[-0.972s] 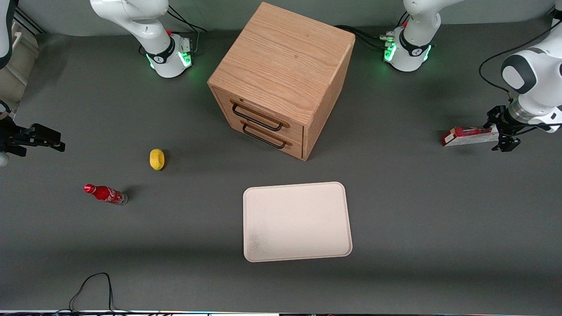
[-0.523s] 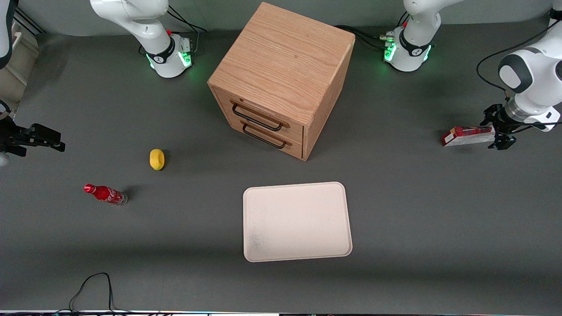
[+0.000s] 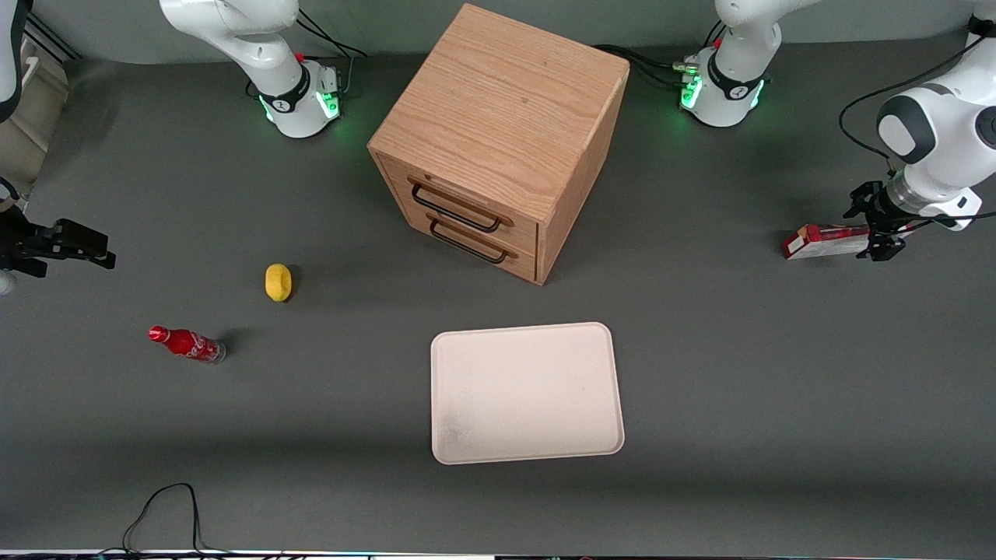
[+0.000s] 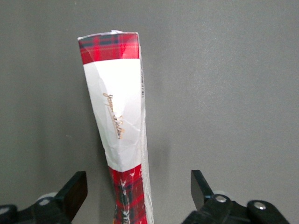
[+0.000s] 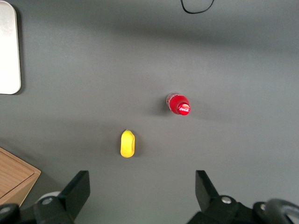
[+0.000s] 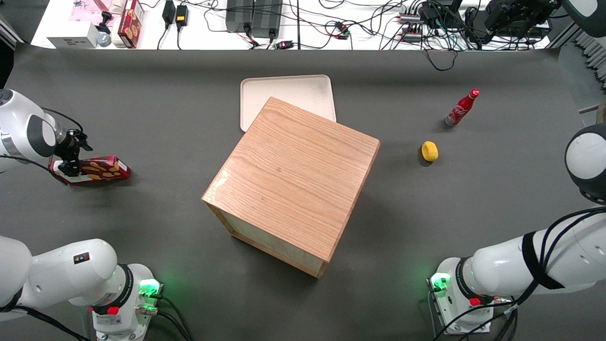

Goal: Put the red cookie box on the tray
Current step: 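Close the left gripper on the cookie box's end, then lift the cookie box upright with the left gripper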

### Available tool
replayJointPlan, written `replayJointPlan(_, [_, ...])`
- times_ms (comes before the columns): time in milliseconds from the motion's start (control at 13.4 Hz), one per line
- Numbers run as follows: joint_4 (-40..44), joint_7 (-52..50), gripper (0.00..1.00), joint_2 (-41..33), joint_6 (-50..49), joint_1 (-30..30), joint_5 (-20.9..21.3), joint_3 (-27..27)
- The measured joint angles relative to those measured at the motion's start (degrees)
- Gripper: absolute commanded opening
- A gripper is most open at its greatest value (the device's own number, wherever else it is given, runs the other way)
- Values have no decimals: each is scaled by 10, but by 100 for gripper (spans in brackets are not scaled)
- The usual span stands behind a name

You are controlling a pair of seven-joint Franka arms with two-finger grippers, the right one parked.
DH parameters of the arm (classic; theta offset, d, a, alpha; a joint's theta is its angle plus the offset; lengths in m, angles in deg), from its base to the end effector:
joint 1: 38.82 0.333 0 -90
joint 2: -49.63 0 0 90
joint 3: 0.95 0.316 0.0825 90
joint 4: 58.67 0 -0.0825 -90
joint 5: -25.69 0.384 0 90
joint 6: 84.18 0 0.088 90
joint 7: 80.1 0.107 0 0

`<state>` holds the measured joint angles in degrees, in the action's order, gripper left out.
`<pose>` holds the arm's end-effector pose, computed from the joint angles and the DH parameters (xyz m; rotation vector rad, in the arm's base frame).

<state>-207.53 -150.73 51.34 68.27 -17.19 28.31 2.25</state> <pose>0.4033 0.1853 0.2484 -2.1530 -2.2749 -0.0617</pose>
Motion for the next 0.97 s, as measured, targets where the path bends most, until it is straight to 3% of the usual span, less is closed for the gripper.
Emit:
replayJointPlan(150, [0, 0, 56, 1, 0, 0, 0, 0])
replayJointPlan(299, [0, 1, 20, 2, 0, 0, 0, 0])
replayJointPlan(374, [0, 3, 18, 2, 0, 0, 0, 0])
replayJointPlan(449, [0, 4, 9, 2, 0, 1, 0, 0])
replayJointPlan(598, [0, 12, 0, 2, 0, 8, 0, 0])
replayJointPlan(972, [40, 19, 0, -5, -73, 15, 0, 0])
